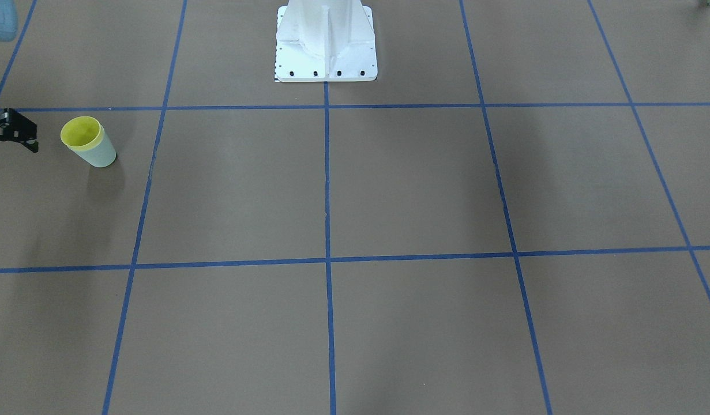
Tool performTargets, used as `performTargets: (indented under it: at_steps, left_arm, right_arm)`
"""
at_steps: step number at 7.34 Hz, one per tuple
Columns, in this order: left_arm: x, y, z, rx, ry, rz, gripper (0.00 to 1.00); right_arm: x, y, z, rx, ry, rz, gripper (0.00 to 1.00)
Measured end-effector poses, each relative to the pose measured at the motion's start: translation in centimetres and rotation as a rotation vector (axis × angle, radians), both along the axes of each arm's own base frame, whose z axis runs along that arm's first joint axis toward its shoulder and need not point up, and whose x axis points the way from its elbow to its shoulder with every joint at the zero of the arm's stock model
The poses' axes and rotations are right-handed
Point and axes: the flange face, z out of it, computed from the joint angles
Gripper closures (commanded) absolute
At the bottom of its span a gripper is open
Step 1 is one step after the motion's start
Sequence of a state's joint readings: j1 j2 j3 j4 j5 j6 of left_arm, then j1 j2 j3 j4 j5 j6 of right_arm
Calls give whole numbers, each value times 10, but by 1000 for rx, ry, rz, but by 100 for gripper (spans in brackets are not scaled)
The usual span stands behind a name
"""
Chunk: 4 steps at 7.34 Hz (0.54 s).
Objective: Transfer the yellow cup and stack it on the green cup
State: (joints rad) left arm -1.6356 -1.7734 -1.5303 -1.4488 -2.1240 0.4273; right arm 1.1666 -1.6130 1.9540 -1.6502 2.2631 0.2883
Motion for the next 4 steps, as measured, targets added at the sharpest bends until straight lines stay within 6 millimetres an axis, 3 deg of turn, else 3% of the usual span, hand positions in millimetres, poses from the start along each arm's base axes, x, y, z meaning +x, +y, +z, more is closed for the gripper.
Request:
performTargets:
  at_steps: [2,4]
  left_arm:
    - [4,28,21,-57,103,-40,0]
    - [10,60,17,-122,148,-153,0]
  right_arm:
    - [78,-23,49,28,20,29,0]
    - [141,-24,106,21,31,32,0]
